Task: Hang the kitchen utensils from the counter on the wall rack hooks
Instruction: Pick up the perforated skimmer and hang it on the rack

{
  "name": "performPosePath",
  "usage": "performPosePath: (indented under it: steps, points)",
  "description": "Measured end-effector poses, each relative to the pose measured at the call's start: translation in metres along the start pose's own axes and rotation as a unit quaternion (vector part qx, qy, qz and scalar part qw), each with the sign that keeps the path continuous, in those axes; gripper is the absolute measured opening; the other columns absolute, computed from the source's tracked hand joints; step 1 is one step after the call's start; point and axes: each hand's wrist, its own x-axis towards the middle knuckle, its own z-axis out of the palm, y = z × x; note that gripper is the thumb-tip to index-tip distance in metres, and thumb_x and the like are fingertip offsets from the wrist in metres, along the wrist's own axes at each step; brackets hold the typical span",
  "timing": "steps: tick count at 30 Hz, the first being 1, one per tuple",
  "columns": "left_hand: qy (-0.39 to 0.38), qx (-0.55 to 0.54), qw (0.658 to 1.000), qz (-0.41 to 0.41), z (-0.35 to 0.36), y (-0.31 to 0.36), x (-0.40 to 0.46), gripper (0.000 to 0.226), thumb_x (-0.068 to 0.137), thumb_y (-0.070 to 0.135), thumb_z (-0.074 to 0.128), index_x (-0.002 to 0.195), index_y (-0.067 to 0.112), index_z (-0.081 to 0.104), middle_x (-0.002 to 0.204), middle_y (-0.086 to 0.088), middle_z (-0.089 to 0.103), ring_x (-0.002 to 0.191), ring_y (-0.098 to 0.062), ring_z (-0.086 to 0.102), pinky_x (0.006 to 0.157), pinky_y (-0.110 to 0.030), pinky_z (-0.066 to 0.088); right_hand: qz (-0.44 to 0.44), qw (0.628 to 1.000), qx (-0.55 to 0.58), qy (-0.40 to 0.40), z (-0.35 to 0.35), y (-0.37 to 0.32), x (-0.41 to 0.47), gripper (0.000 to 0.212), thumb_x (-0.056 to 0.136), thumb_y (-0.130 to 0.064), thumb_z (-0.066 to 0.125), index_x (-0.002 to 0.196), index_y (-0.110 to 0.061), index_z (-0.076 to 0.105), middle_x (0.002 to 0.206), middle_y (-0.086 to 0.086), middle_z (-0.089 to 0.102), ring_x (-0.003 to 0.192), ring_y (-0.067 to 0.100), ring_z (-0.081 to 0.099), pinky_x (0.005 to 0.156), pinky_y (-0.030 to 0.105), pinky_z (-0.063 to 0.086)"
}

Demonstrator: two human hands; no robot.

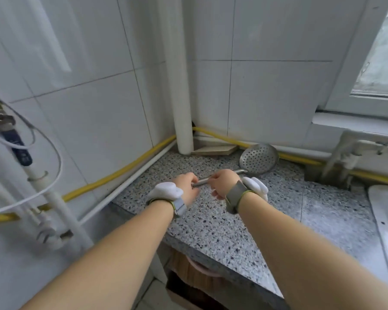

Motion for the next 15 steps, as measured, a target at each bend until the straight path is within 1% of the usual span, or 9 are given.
performPosePath:
  steps: [2, 4, 5, 8, 9, 11, 13, 14, 15]
  points:
    - [-0.022, 0.028, 0.999, -0.007, 0.003, -0.005, 0.022, 0.026, 0.088, 0.019, 0.051, 0.113, 0.015, 0.056, 0.111, -0.014, 0.064, 0.097, -0.032, 0.060, 0.078, -0.035, 0.047, 0.000, 0.999, -0.050, -0.004, -0.002, 0.001, 0.023, 0.034, 0.092, -0.017, 0.046, 0.119, -0.004, 0.061, 0.122, 0.019, 0.064, 0.113, 0.033, 0.060, 0.097, 0.038, 0.047]
    - [-0.049, 0.056, 0.997, -0.016, 0.011, -0.009, 0.053, 0.028, 0.088, 0.018, 0.050, 0.115, 0.015, 0.056, 0.115, -0.014, 0.064, 0.101, -0.032, 0.060, 0.083, -0.035, 0.047, 0.014, 0.989, -0.140, -0.052, -0.004, 0.002, 0.058, 0.035, 0.093, -0.014, 0.045, 0.126, -0.008, 0.057, 0.130, 0.014, 0.059, 0.117, 0.029, 0.057, 0.097, 0.035, 0.044]
    - [-0.065, 0.072, 0.995, -0.020, 0.017, -0.011, 0.071, 0.029, 0.088, 0.017, 0.050, 0.116, 0.014, 0.057, 0.116, -0.014, 0.064, 0.102, -0.031, 0.060, 0.084, -0.035, 0.046, 0.023, 0.981, -0.182, -0.070, -0.004, 0.001, 0.075, 0.036, 0.094, -0.013, 0.044, 0.127, -0.008, 0.056, 0.132, 0.012, 0.058, 0.116, 0.027, 0.057, 0.098, 0.033, 0.043]
    - [-0.102, 0.120, 0.987, -0.030, 0.036, -0.016, 0.114, 0.032, 0.088, 0.015, 0.049, 0.118, 0.012, 0.058, 0.119, -0.015, 0.064, 0.105, -0.031, 0.061, 0.086, -0.035, 0.048, 0.020, 0.958, -0.264, -0.112, 0.000, 0.001, 0.112, 0.034, 0.093, -0.009, 0.045, 0.126, -0.007, 0.055, 0.132, 0.010, 0.057, 0.106, 0.024, 0.057, 0.093, 0.031, 0.044]
    - [-0.105, 0.134, 0.985, -0.036, 0.040, -0.018, 0.119, 0.031, 0.087, 0.016, 0.050, 0.117, 0.013, 0.058, 0.118, -0.014, 0.064, 0.104, -0.031, 0.061, 0.086, -0.036, 0.048, 0.009, 0.950, -0.291, -0.116, 0.002, 0.001, 0.112, 0.035, 0.092, -0.006, 0.046, 0.126, -0.008, 0.055, 0.132, 0.010, 0.057, 0.107, 0.024, 0.057, 0.092, 0.031, 0.044]
    - [-0.124, 0.147, 0.981, -0.037, 0.053, -0.024, 0.137, 0.030, 0.086, 0.018, 0.050, 0.115, 0.013, 0.057, 0.117, -0.013, 0.064, 0.104, -0.033, 0.060, 0.085, -0.038, 0.048, -0.011, 0.937, -0.326, -0.129, 0.009, 0.006, 0.130, 0.040, 0.090, -0.004, 0.048, 0.129, -0.009, 0.053, 0.134, 0.009, 0.056, 0.116, 0.025, 0.056, 0.096, 0.033, 0.044]
    - [-0.151, 0.134, 0.979, -0.037, 0.068, -0.032, 0.159, 0.032, 0.086, 0.022, 0.049, 0.116, 0.015, 0.054, 0.118, -0.013, 0.063, 0.105, -0.034, 0.059, 0.084, -0.037, 0.046, -0.016, 0.927, -0.350, -0.134, 0.013, 0.012, 0.149, 0.045, 0.087, -0.004, 0.053, 0.131, -0.014, 0.052, 0.134, 0.009, 0.055, 0.121, 0.026, 0.053, 0.098, 0.035, 0.044]
    - [-0.153, 0.125, 0.980, -0.033, 0.072, -0.036, 0.160, 0.034, 0.085, 0.023, 0.050, 0.118, 0.017, 0.053, 0.118, -0.013, 0.063, 0.105, -0.034, 0.059, 0.084, -0.037, 0.046, -0.015, 0.923, -0.360, -0.136, 0.015, 0.015, 0.152, 0.047, 0.085, -0.004, 0.056, 0.130, -0.017, 0.052, 0.133, 0.009, 0.055, 0.123, 0.028, 0.050, 0.099, 0.038, 0.043]
    - [-0.145, 0.112, 0.983, -0.025, 0.076, -0.038, 0.164, 0.033, 0.083, 0.023, 0.053, 0.116, 0.019, 0.054, 0.115, -0.013, 0.064, 0.101, -0.034, 0.060, 0.080, -0.037, 0.047, -0.012, 0.920, -0.366, -0.138, 0.017, 0.018, 0.159, 0.048, 0.084, -0.005, 0.058, 0.129, -0.019, 0.053, 0.134, 0.009, 0.054, 0.126, 0.029, 0.046, 0.101, 0.041, 0.041]
